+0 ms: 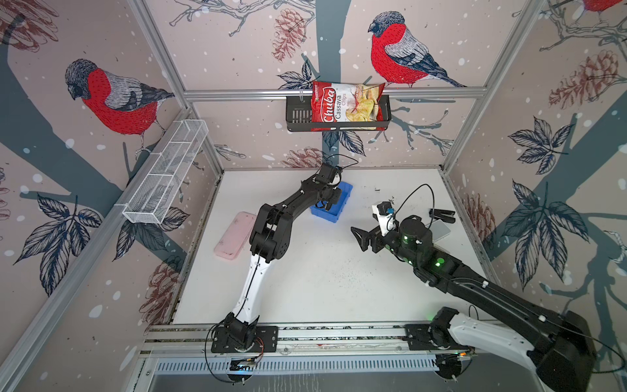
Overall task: Put the screwdriver in the bin
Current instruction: Place the screwdriver in the bin.
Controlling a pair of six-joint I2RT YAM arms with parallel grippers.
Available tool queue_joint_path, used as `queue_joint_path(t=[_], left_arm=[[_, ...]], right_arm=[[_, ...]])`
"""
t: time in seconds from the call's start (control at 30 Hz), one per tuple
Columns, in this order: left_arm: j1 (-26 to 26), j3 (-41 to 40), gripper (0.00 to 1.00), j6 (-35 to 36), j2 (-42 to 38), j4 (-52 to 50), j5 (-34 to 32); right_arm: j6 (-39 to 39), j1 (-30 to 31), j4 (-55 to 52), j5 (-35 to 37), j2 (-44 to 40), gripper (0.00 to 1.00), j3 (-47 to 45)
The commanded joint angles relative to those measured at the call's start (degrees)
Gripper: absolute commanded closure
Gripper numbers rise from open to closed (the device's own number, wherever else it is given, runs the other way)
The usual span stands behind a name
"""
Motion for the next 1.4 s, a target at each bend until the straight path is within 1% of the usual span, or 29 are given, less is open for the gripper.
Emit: queue_joint_path(t=[0.0,0.13,0.3,0.53,0.6,0.8,1.03,1.23,1.37], left_arm=[[0.15,1.50,1.00,1.48,1.55,-3.06,-2.01],[0.18,1.85,1.00,1.47,2.81,-3.48,-2.70],[0.19,2.34,0.96,2.01,3.79,-4.25,-3.38],[0.17,2.25,0.91,2.28,3.24,-4.42,-3.58],[0.16,2.30,0.85,2.34,2.98,-4.44,-3.50],[0.16,1.77,0.61,1.41,1.21,-4.00,-2.70],[0.20,-0.03,0.42,0.09,-3.07,-2.89,-0.82],[0.16,-6.25,0.23,-0.51,-10.06,1.06,0.59],[0.07,-13.81,0.13,0.32,-16.89,6.74,3.32]], right_arm=[[-0.46,-0.01,-0.05,1.00,-0.15,0.00,0.04],[-0.47,-0.05,-0.47,1.40,-0.28,0.00,-0.01],[-0.25,-0.15,-0.53,1.67,-0.28,0.00,0.13],[0.28,-0.14,-0.12,1.95,-0.20,0.00,0.03],[0.30,-0.12,0.00,2.13,-0.20,0.00,0.10],[0.77,-0.30,-0.06,3.26,-0.96,0.00,0.28],[1.38,-1.48,0.08,3.35,-2.43,0.00,-0.22],[1.81,-2.52,0.83,3.29,-3.35,0.00,-0.62],[2.12,-3.25,1.62,3.00,-3.72,0.00,-0.84]])
